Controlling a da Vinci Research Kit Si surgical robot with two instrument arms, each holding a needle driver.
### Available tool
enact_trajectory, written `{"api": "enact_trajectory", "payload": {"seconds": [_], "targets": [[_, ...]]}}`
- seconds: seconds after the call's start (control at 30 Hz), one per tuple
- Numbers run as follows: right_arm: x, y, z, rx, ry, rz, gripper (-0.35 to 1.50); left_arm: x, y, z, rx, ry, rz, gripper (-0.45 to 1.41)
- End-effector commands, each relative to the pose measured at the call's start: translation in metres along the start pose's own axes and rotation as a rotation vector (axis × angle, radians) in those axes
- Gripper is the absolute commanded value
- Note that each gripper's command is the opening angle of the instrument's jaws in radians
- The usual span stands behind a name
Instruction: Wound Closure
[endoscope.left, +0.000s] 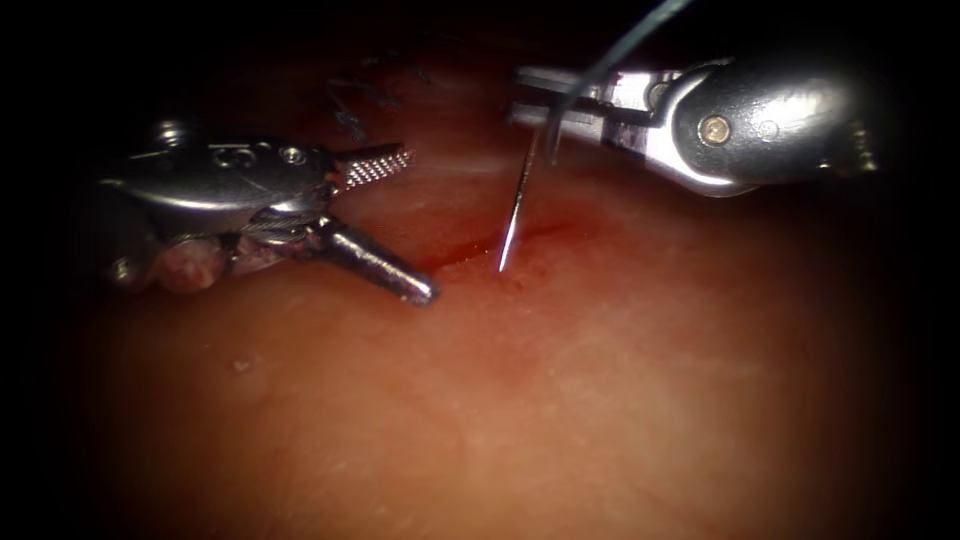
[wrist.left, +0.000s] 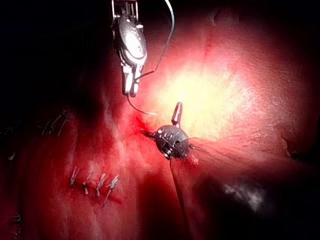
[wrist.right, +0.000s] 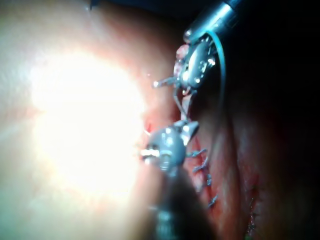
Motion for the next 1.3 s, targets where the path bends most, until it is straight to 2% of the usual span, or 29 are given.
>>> {"api": "enact_trajectory", "payload": {"seconds": [0.03,0.1,0.3,0.43,0.63,1.3], "targets": [[-0.001,0.0003,0.0007,0.003,0.004,-0.011,-0.35,-0.001,0.0001,0.0009,-0.006,-0.008,0.006,0.69],[-0.0019,0.0008,0.0006,0.012,0.015,-0.017,-0.35,-0.0026,0.0004,0.0018,-0.011,-0.03,0.017,0.53],[-0.0036,0.002,0.0011,0.018,0.034,-0.042,-0.35,-0.0054,0.0005,0.0035,-0.005,-0.078,0.043,0.36],[-0.0041,0.0024,0.0018,0.027,0.065,-0.052,-0.35,-0.006,0.0003,0.0038,-0.008,-0.083,0.048,0.31],[-0.0041,0.0017,0.0032,0.037,0.131,-0.116,-0.35,-0.0074,-0.0006,0.004,0.003,-0.112,0.061,0.29],[-0.0041,0.0018,0.0028,0.026,0.122,-0.121,-0.35,-0.007,-0.0006,0.0035,-0.004,-0.114,0.059,0.37]]}}
